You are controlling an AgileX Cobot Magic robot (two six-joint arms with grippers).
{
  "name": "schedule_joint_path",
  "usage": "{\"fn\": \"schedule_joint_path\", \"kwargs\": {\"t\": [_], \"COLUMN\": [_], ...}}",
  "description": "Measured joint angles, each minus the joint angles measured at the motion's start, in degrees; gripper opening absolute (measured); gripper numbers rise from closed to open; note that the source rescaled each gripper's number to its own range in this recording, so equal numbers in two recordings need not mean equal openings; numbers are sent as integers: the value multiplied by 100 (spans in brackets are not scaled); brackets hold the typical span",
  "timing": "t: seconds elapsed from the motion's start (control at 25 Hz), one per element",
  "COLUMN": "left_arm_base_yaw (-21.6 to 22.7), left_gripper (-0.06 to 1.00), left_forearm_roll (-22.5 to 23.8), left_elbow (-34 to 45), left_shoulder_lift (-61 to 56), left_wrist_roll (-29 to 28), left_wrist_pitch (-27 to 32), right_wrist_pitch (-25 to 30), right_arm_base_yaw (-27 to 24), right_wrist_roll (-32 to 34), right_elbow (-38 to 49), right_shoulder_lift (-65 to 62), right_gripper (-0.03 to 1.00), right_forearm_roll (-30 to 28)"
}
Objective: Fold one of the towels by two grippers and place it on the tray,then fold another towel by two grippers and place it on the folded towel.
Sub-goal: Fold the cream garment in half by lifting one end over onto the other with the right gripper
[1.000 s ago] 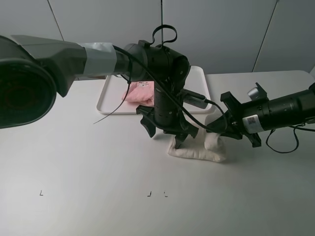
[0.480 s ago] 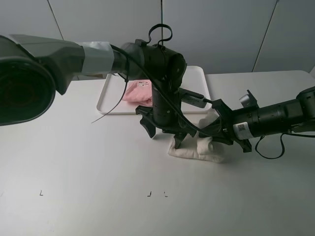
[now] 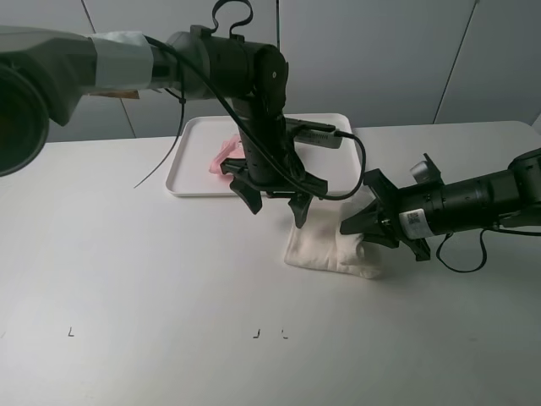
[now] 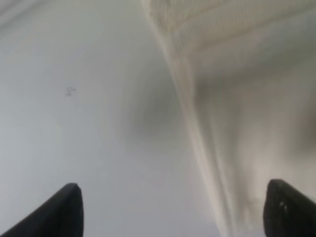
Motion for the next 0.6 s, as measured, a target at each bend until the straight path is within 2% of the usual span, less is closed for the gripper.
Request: {"fn": "schedule_joint_path", "kwargs": {"t": [0.16,0.24,0.48,0.6], "left_arm_base_yaw": [104,128,216,285], "left_gripper": [94,94,94,94], "left_forearm_roll": [-5,-81,-135,-147], "left_elbow": [0,0,-63,-184], "left_shoulder_lift": [-250,-349,-486,-504], "left_wrist_roll": [210,247,417,429], "left_wrist_pitch": [-8,-8,17,17], "right_wrist_pitch": [0,0,109,357], "right_arm_base_yaw": [0,0,10,93], "right_wrist_roll": [-8,-8,-74,-96], "right_elbow": [0,0,0,0], "right_shoulder_lift": [0,0,0,0], "right_gripper": [4,8,40,46], "right_forearm_roll": [14,40,151,166]}}
